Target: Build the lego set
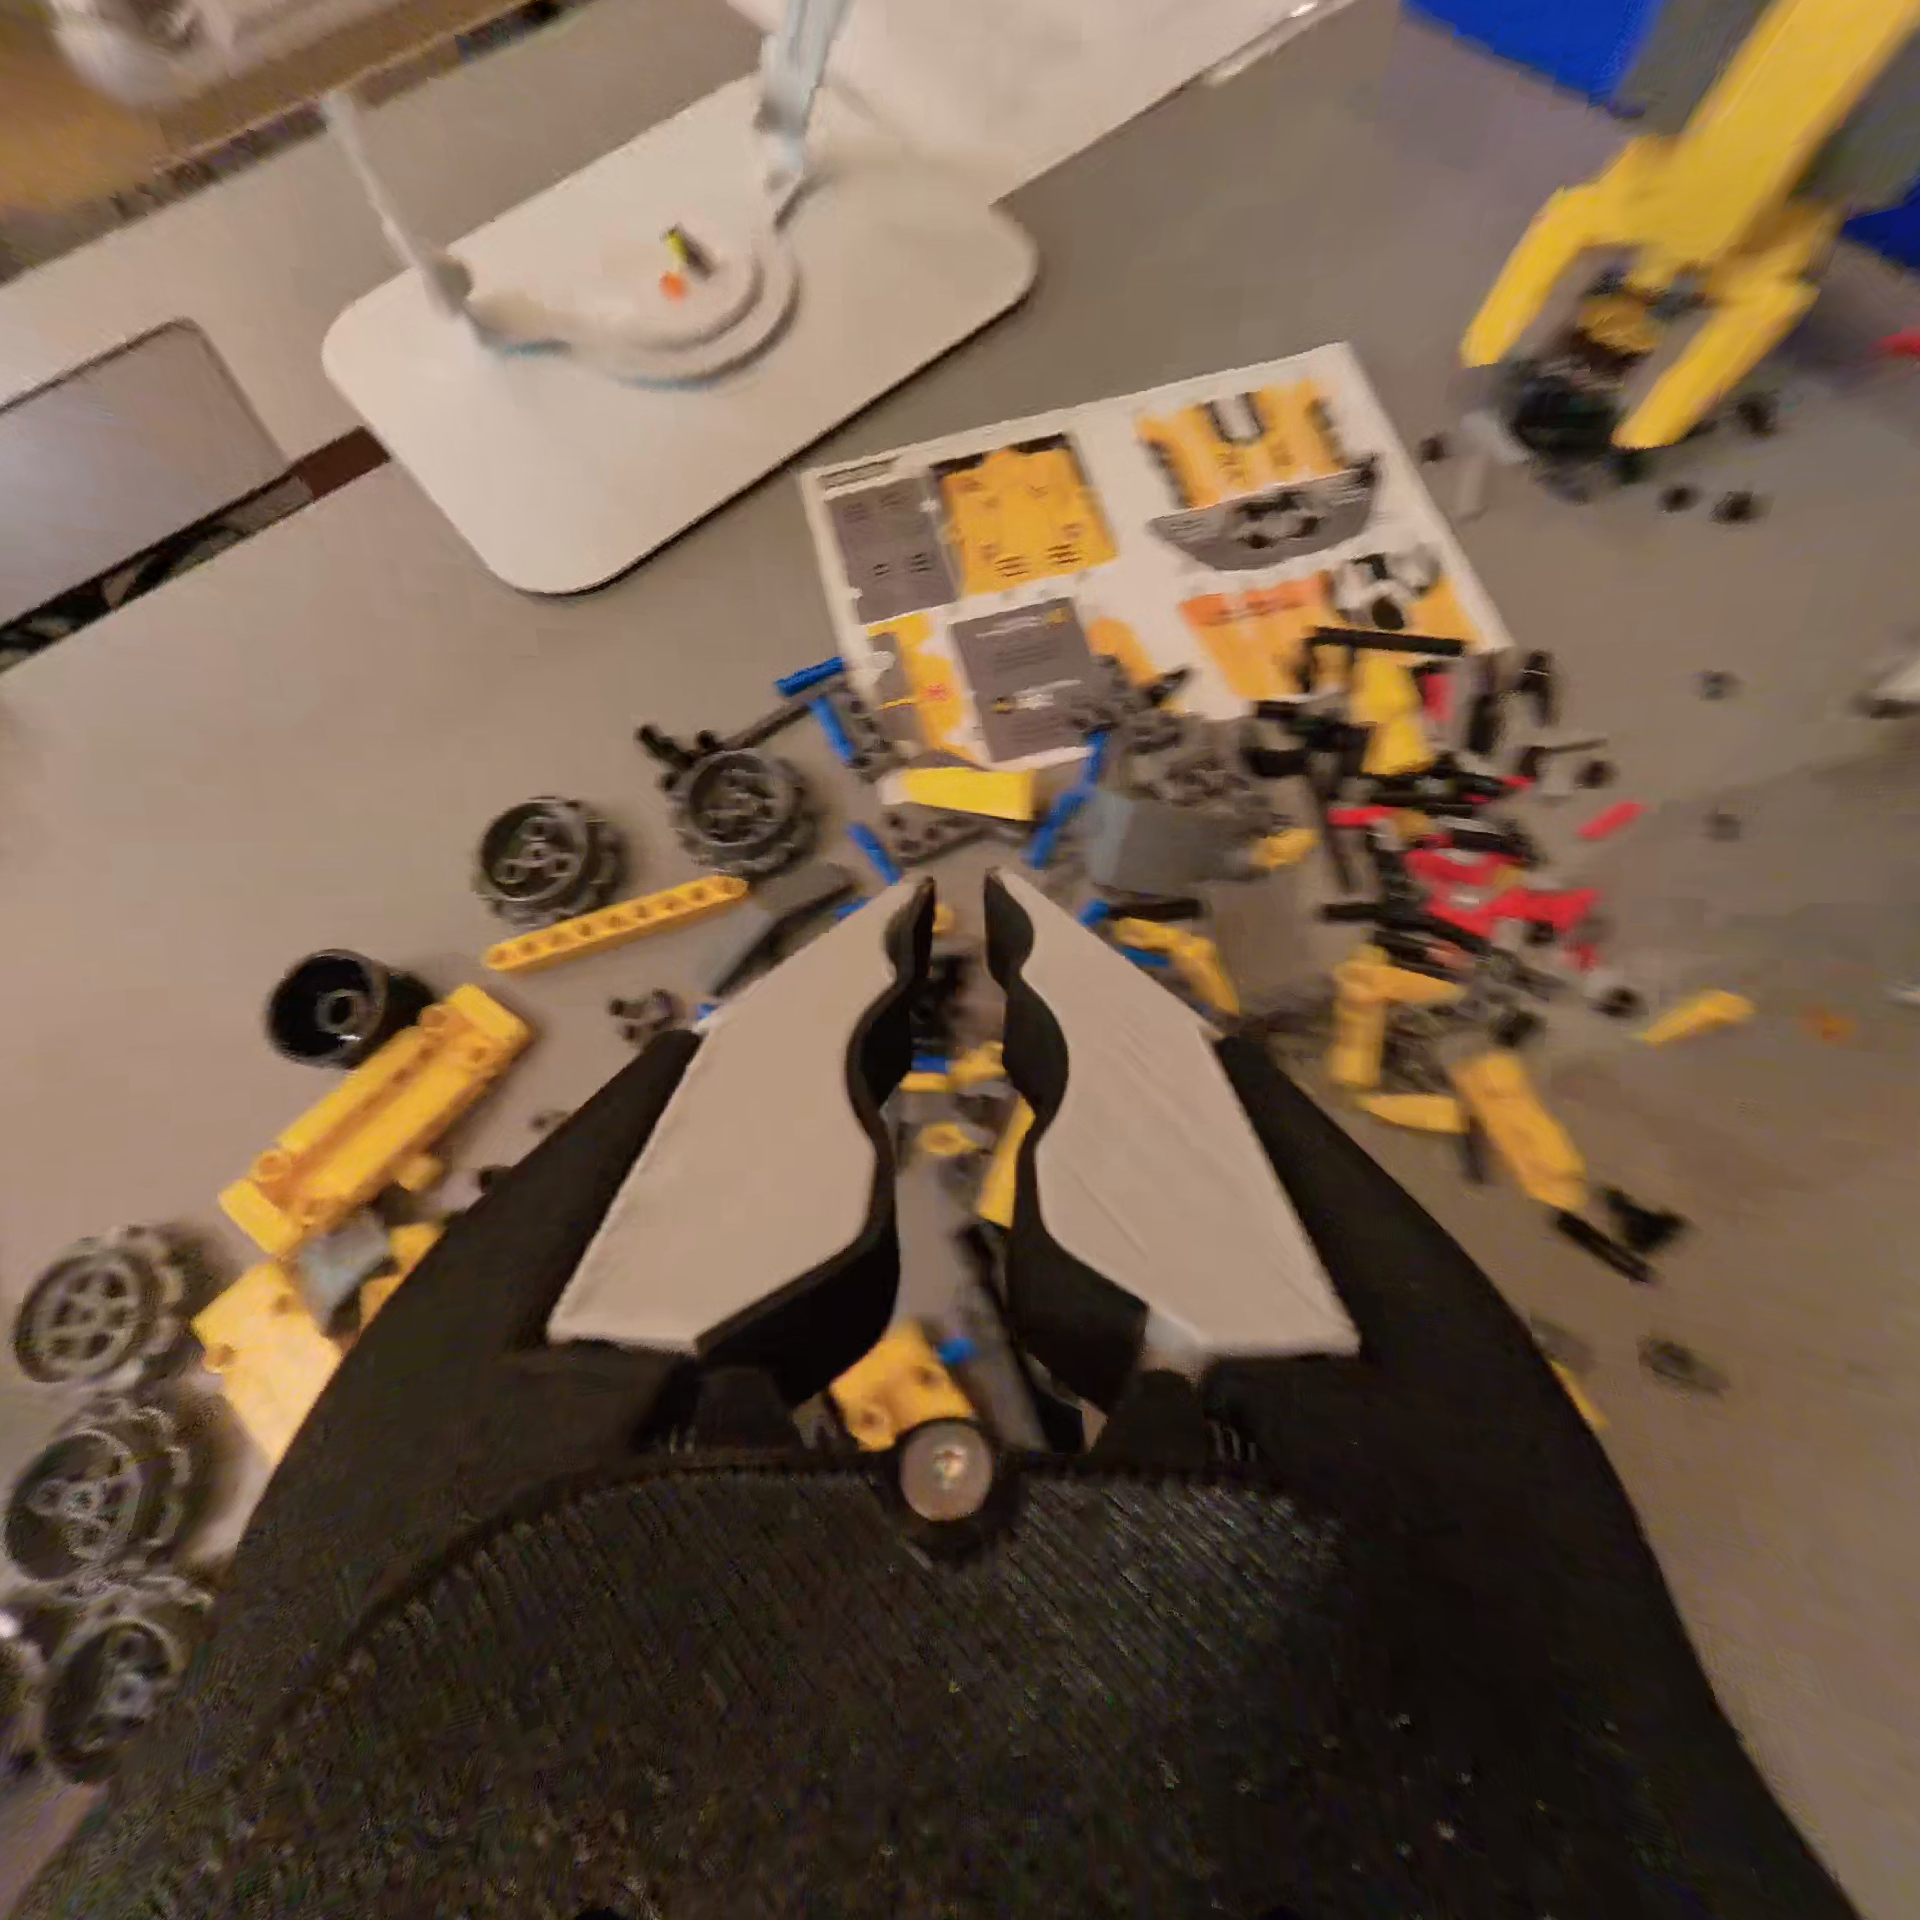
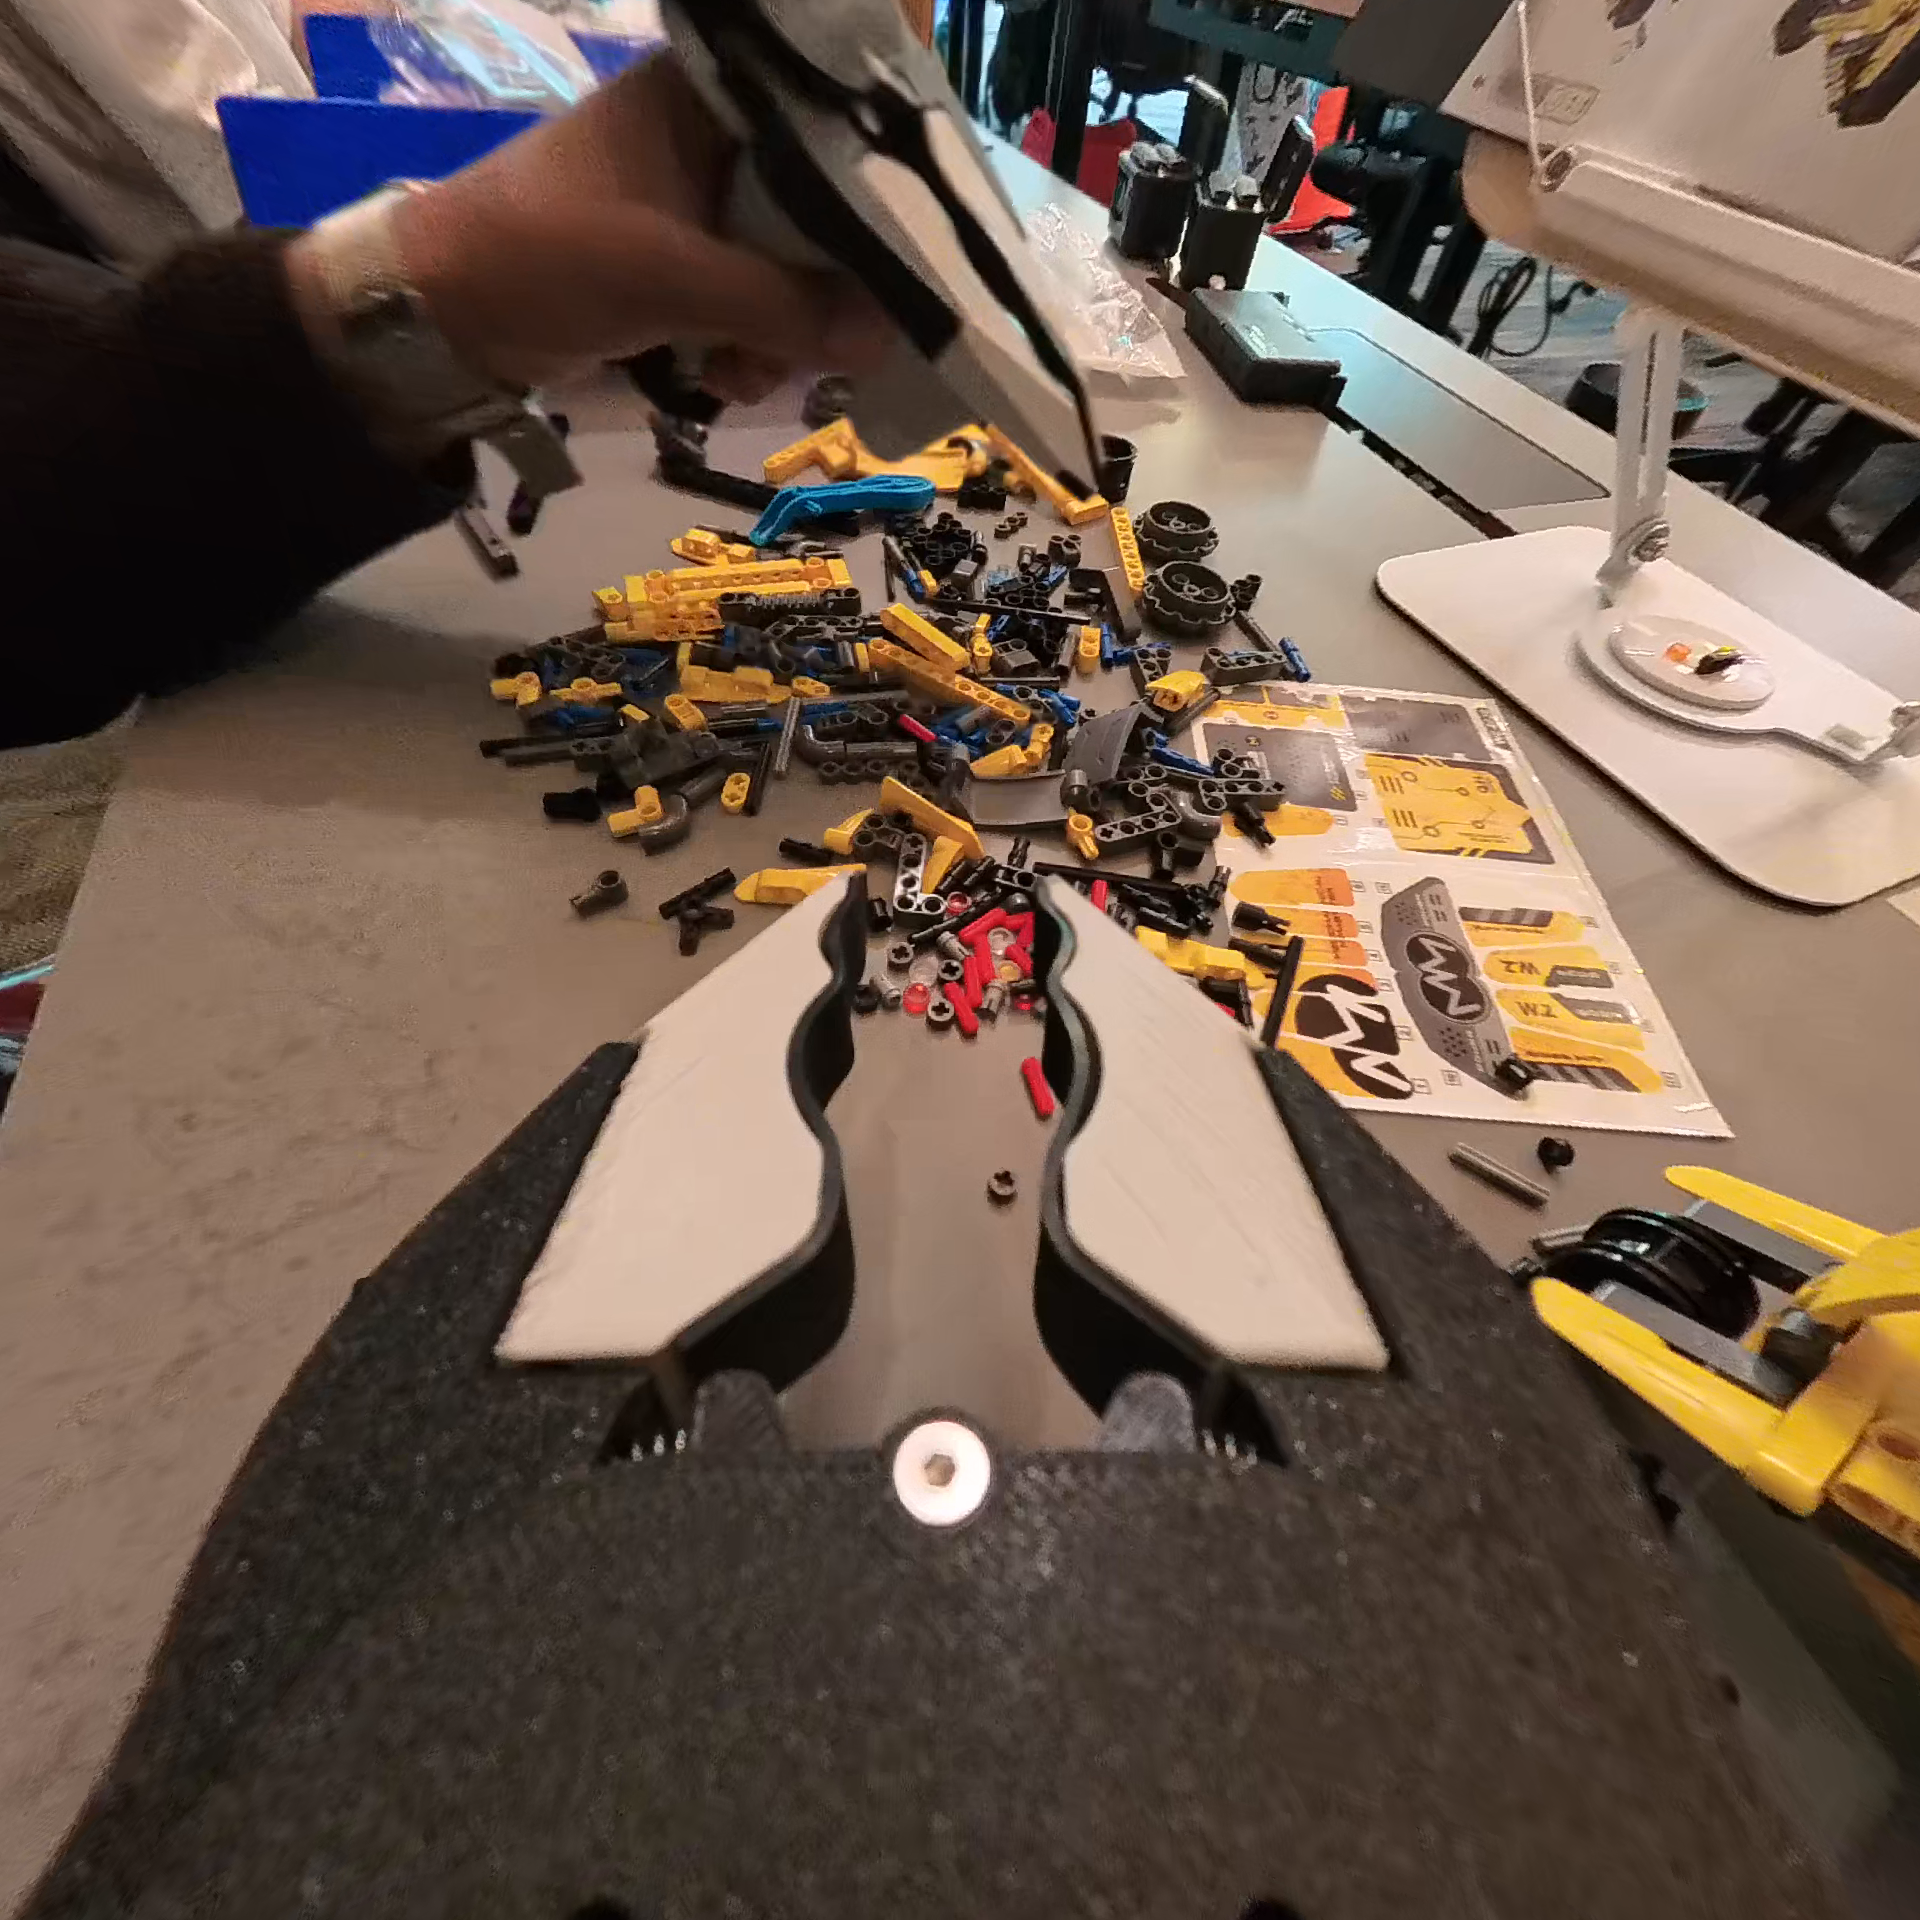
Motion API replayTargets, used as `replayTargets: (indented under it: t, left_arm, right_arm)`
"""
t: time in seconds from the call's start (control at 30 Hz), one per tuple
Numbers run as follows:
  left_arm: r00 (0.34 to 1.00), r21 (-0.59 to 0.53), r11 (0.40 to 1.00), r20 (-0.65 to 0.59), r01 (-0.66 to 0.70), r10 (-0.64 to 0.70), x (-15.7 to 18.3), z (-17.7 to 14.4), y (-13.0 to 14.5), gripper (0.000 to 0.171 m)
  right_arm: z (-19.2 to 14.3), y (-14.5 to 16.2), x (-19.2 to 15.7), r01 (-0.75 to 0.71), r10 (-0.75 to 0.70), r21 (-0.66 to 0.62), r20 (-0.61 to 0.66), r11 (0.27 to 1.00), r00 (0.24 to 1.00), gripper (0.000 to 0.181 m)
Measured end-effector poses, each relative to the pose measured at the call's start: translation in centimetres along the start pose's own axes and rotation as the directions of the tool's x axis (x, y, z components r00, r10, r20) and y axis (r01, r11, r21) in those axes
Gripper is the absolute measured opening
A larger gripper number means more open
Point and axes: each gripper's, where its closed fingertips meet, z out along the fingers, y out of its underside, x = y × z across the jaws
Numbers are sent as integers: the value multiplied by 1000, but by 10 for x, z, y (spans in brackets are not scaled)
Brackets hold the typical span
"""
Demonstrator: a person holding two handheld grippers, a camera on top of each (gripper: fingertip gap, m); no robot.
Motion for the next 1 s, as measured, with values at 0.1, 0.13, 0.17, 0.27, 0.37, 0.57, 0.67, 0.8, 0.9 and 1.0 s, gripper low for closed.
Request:
replayTargets:
  t: [0.1, 0.13, 0.17, 0.27, 0.37, 0.57, 0.67, 0.8, 0.9, 1.0]
  left_arm:
    - [998, -25, 999, -38, 40, -41, -29, 19, 5, 7]
    - [992, -37, 997, -103, 62, -66, -24, 21, 11, 6]
    - [980, -48, 996, -184, 70, -77, -14, 21, 18, 7]
    - [973, -97, 995, -230, 16, -38, -8, 19, 45, 13]
    - [983, -146, 988, -184, -49, 21, -16, 19, 55, 17]
    - [982, -170, 982, -181, -87, 56, -9, 26, 59, 25]
    - [982, -162, 984, -182, -75, 45, -7, 31, 58, 35]
    - [979, -164, 984, -203, -71, 37, -4, 32, 59, 16]
    - [978, -170, 983, -207, -66, 30, -4, 32, 60, 12]
    - [978, -167, 984, -205, -61, 26, -5, 32, 60, 7]
  right_arm:
    - [-5, -3, 2, -8, 8, 10, -8, 1000, 1000, 31]
    - [-6, -4, 4, -3, 3, 8, -15, 1000, 1000, 31]
    - [-7, -4, 5, 4, -4, 3, -25, 1000, 1000, 31]
    - [-7, -4, 5, 22, -23, -11, -36, 1000, 999, 32]
    - [-4, 1, 4, 34, -35, -33, -36, 999, 999, 32]
    - [3, 13, 2, 23, -24, -84, -11, 996, 1000, 34]
    - [5, 16, 1, 11, -11, -93, -2, 996, 1000, 35]
    - [4, 15, 2, 13, -14, -89, -5, 996, 1000, 35]
    - [3, 14, 3, 16, -17, -87, -13, 996, 1000, 35]
    - [2, 13, 4, 15, -17, -83, -16, 996, 1000, 36]
